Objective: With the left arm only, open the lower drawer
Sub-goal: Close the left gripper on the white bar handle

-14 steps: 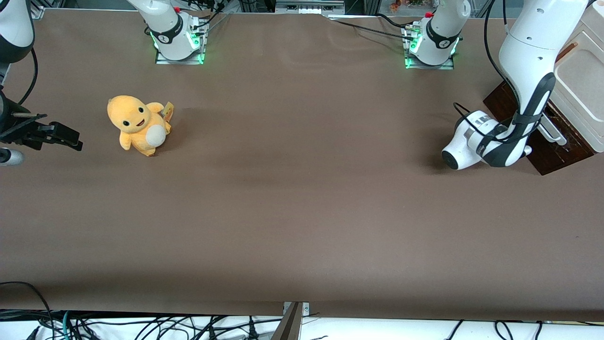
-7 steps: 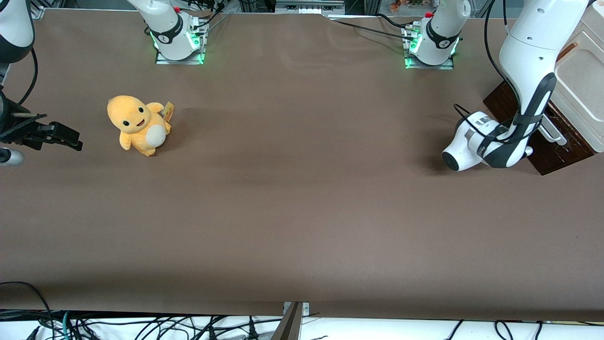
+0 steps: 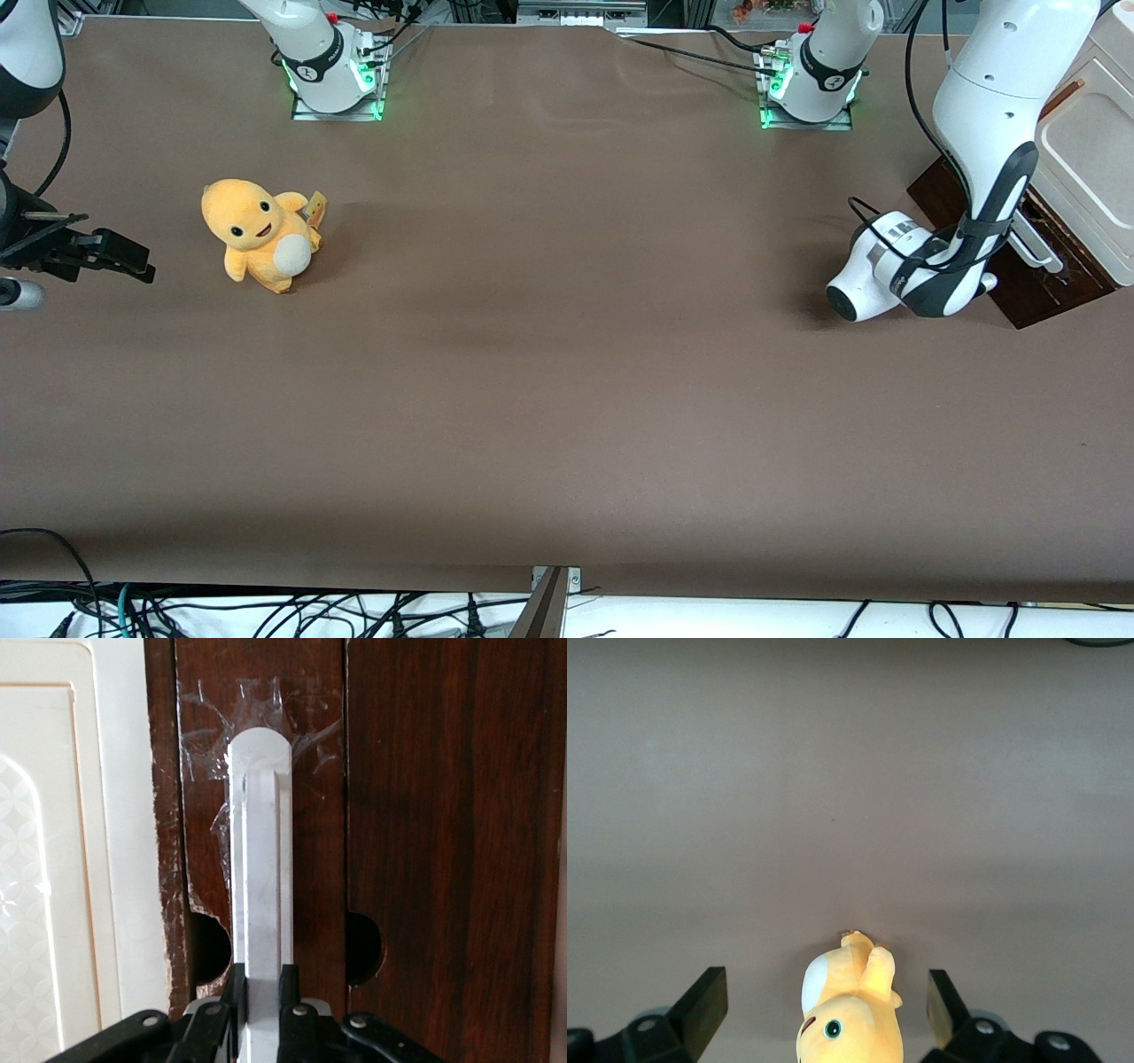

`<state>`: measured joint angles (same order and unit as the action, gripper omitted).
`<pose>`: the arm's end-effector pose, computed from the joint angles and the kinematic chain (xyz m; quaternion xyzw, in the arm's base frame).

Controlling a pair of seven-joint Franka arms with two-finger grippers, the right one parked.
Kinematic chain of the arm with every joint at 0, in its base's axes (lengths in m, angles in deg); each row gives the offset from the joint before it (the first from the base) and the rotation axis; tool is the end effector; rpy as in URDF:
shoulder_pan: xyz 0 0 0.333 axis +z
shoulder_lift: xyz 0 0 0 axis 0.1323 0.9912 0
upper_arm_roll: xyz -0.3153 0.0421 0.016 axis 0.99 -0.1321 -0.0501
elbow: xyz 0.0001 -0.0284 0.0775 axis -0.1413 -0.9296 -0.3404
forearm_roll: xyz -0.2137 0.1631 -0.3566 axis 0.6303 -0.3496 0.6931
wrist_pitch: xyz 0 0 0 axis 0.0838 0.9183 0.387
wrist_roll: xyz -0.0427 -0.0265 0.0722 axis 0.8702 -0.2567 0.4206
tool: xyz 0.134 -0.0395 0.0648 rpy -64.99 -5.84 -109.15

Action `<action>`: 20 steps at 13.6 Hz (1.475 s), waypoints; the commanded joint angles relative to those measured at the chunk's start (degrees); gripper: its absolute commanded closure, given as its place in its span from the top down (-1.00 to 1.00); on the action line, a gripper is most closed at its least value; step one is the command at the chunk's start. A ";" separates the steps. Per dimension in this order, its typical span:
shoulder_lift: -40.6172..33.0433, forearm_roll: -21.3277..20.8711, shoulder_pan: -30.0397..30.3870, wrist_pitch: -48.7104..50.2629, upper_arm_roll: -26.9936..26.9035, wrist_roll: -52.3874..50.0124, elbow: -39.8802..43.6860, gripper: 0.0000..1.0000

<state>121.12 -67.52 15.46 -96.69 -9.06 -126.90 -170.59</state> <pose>0.4676 0.1204 0.1068 -0.7044 -0.1765 0.1790 0.6638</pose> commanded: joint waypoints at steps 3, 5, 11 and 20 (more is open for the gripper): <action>0.72 0.38 -0.83 0.04 0.03 -0.23 0.87 -0.81; 0.37 0.38 -1.26 0.82 0.03 0.12 0.87 -0.81; -0.07 0.82 -2.14 2.32 0.20 0.73 2.19 -0.84; -0.25 1.53 -3.81 3.55 0.64 3.46 4.21 -0.84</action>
<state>121.15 -66.06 12.80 -95.48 -8.57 -125.86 -168.58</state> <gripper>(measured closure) 0.819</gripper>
